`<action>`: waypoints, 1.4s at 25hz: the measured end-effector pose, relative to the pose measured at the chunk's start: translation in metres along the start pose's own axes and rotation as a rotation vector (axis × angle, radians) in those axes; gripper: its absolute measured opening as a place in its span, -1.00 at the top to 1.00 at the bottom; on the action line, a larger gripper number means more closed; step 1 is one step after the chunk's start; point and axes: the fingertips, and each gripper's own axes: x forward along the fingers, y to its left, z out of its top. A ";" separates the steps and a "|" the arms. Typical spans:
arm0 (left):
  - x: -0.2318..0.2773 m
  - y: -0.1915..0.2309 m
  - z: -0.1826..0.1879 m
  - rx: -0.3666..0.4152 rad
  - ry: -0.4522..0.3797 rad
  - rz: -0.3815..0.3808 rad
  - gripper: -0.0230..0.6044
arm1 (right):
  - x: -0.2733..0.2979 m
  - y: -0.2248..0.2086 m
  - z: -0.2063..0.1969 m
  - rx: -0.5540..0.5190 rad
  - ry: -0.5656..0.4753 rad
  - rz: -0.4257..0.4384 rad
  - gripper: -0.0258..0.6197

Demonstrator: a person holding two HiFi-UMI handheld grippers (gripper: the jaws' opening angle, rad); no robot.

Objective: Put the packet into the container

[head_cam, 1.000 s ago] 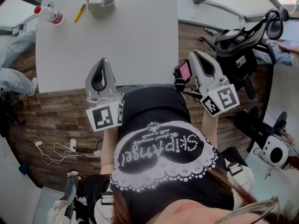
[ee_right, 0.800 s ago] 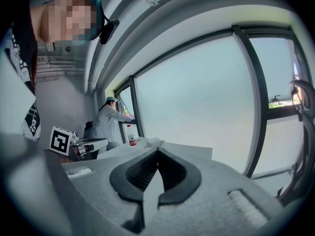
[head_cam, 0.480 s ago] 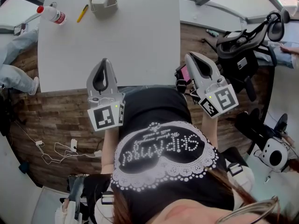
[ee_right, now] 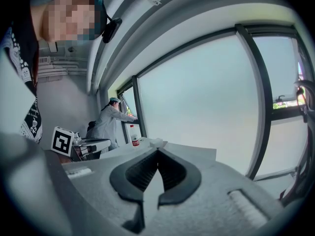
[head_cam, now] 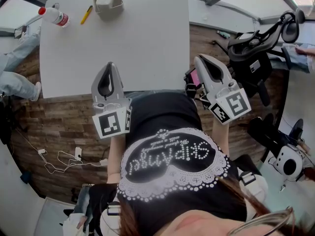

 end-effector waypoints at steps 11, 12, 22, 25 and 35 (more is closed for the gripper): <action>-0.001 0.002 0.002 0.000 -0.007 0.008 0.95 | -0.002 -0.001 -0.002 0.011 0.003 -0.006 0.93; -0.001 0.002 0.002 0.000 -0.009 0.006 0.95 | -0.002 -0.001 -0.002 0.011 0.004 -0.005 0.93; -0.001 -0.001 0.004 0.004 -0.009 -0.002 0.95 | -0.001 0.000 -0.002 0.014 0.001 0.002 0.93; -0.001 -0.001 0.004 0.005 -0.008 -0.002 0.95 | 0.000 0.001 -0.002 0.015 0.002 0.006 0.93; -0.001 0.000 0.003 0.001 -0.010 -0.001 0.95 | 0.003 0.006 -0.004 0.016 0.014 0.026 0.93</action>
